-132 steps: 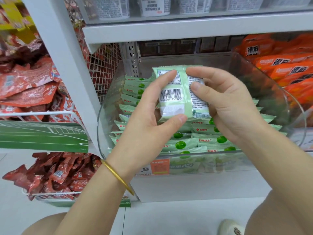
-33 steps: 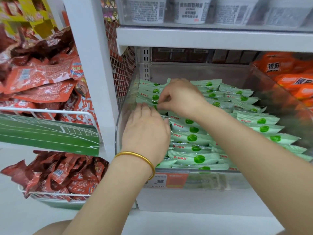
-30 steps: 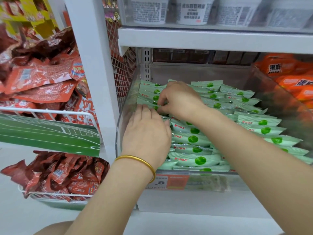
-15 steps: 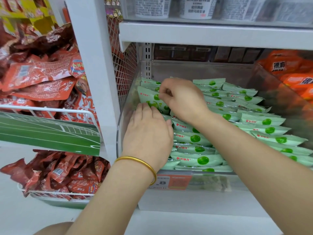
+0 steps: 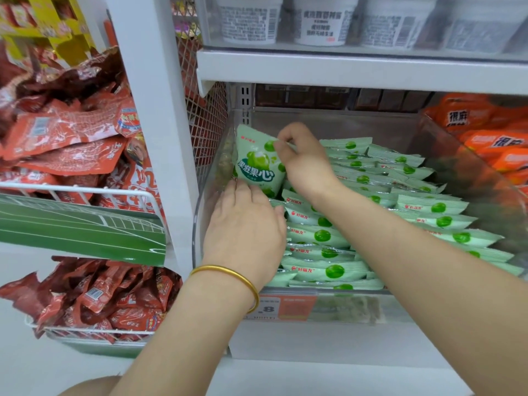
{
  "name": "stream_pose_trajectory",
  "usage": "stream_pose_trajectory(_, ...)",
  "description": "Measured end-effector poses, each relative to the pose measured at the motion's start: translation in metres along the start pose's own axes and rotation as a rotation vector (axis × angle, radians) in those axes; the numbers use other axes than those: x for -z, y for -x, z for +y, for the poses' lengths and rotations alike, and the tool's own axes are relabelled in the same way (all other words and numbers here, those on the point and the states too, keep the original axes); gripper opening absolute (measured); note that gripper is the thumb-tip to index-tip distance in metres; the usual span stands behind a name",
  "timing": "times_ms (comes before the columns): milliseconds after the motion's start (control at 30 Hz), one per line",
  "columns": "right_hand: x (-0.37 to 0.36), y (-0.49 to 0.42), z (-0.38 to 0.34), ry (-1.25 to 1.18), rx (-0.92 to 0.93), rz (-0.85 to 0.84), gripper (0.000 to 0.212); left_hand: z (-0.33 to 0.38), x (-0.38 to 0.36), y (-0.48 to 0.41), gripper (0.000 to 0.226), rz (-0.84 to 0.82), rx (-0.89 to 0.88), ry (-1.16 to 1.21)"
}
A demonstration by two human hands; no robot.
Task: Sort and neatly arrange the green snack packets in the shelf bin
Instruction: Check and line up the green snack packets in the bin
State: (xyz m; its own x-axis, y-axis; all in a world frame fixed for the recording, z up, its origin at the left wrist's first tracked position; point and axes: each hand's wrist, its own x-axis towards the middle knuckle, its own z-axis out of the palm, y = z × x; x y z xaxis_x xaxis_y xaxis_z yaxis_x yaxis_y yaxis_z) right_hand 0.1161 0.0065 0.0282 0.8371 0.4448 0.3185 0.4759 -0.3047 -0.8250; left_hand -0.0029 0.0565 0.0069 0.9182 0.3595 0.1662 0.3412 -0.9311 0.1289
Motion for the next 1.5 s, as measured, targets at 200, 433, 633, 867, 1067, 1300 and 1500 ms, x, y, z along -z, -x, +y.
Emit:
stream_pose_trajectory(200, 0.011, -0.002, -0.002, -0.464, -0.066, 0.295, 0.021, -0.001, 0.002, 0.003, 0.084, -0.005, 0.002, 0.019)
stream_pose_trajectory(433, 0.019, -0.001, -0.003, -1.070, -0.459, 0.381, 0.021, 0.000, 0.006, 0.001, 0.057, -0.050, 0.004, 0.048)
stream_pose_trajectory(633, 0.039, 0.010, -0.012, -1.127, -0.518, 0.376, 0.018, -0.002, 0.006, 0.001, 0.052, 0.011, -0.001, 0.142)
stream_pose_trajectory(867, 0.093, 0.056, -0.006, -0.951, -0.404, 0.213, 0.018, 0.010, 0.027, 0.012, 0.047, 0.391, -0.050, 0.682)
stream_pose_trajectory(1067, 0.100, 0.078, -0.002, -0.670, -0.220, 0.043, 0.019, 0.026, 0.035, 0.027, 0.060, 0.187, -0.211, 1.100)
stream_pose_trajectory(1300, 0.101, 0.087, 0.006, -0.614, -0.101, -0.021, 0.008, 0.026, 0.029, 0.025, 0.051, 0.155, -0.384, 1.054)
stream_pose_trajectory(1500, 0.103, 0.096, 0.003, -0.559, 0.006, -0.069, 0.036, 0.028, 0.028, 0.025, 0.045, 0.066, -0.305, 1.195)
